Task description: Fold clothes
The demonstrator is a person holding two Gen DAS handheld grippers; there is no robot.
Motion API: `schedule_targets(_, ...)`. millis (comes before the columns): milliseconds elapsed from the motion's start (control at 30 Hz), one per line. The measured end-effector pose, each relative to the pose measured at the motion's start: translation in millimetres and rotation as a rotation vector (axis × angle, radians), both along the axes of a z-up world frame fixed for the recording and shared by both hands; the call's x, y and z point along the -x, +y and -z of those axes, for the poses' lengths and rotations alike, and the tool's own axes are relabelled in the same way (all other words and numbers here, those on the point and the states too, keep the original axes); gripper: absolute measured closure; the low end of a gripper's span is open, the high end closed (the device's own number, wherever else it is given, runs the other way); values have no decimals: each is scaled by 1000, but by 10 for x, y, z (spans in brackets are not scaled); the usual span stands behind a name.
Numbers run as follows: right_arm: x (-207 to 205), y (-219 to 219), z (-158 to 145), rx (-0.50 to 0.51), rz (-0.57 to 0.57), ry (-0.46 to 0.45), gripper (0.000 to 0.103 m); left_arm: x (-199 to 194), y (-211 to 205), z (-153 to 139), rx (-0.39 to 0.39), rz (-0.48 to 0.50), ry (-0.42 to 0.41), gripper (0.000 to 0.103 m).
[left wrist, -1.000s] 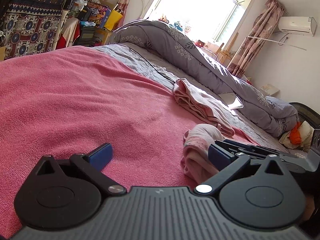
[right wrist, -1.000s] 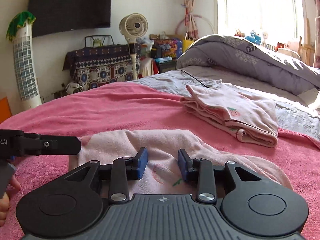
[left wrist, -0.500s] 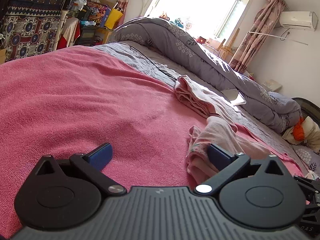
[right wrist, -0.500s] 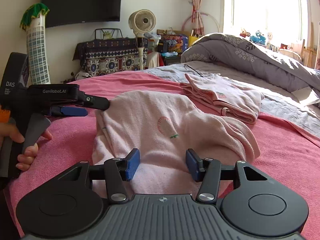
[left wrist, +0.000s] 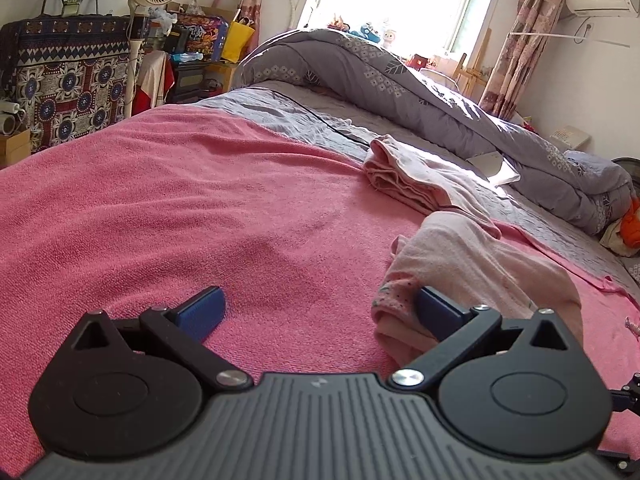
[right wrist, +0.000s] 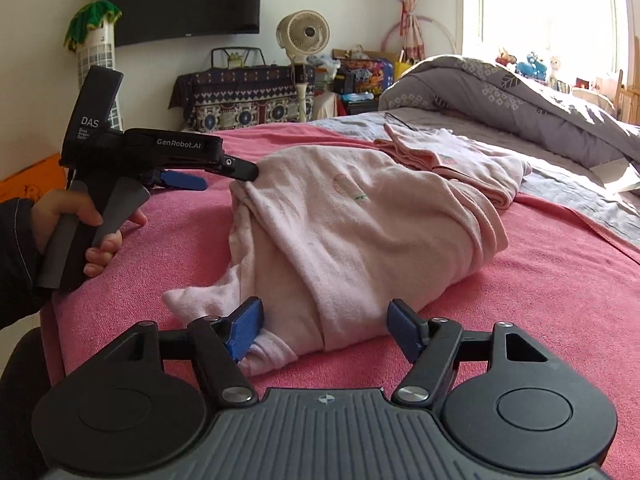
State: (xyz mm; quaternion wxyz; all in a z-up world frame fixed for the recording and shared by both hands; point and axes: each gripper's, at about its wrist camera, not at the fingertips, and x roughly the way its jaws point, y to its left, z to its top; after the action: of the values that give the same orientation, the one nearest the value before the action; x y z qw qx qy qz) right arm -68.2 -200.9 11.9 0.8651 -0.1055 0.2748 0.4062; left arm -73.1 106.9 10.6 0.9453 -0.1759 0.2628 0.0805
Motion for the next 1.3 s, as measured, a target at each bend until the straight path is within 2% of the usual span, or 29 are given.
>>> schedule_targets(100,-67,-256,34,-60,14,101,25,94,-90,-44,-32,2,4,0)
schedule_targets(133,-55,-323,43,-58,1,103,25,135,-117,-56,-36,15,-2,0)
schedule_targets(167,-16,-370,50,-40,-20,83,21,188,-158,-76,-35,34,-4,0)
schedule_targets(233,62,-462,62,-2,-61,43,19,271,-242,-154,-21,69,-6,0)
schedule_targets(333,102,-551,21,46,-72,3,3,387,-442,-363,-40,115,-72,0)
schedule_targets(400,36,-583,-13,65,-63,0,0,444,-683,-504,-105,197,-132,0)
schedule_targets(433,-10,-592,-26,66,-59,-2,0,428,-828,-502,-163,243,-115,0)
schedule_targets(500,-103,-612,-52,54,-43,-6,0,388,-1123,-486,-281,336,-72,0)
schedule_targets(533,-153,-625,-67,29,-21,-11,0,348,-1276,-417,-350,368,-24,0)
schedule_targets(600,-251,-650,-98,-22,21,-19,0,304,-1546,-164,-479,419,82,0)
schedule_targets(633,-300,-663,-113,-47,42,-23,0,324,-1635,-56,-523,414,94,0)
schedule_targets(700,-399,-688,-143,-98,85,-32,0,458,-1640,-74,-520,363,30,0)
schedule_targets(733,-448,-700,-158,-123,106,-36,0,472,-1632,-158,-499,345,20,0)
schedule_targets(833,-697,-727,-149,-176,221,-11,0,475,-1610,-517,-431,347,-110,0)
schedule_targets(900,-876,-721,-100,-204,280,35,0,329,-1722,-609,-465,360,-147,0)
schedule_targets(933,-944,-718,-75,-221,292,58,0,219,-1803,-567,-509,357,-132,0)
schedule_targets(1000,-1032,-710,-50,-258,299,86,0,-29,-1930,-305,-572,360,-20,0)
schedule_targets(1067,-1117,-673,-50,-256,334,85,0,-38,-1888,-131,-533,381,3,0)
schedule_targets(1133,-1231,-602,-38,-203,405,81,0,-37,-1839,39,-489,402,22,0)
schedule_targets(1300,-1634,-355,144,-74,476,148,0,28,-1804,64,-482,408,14,0)
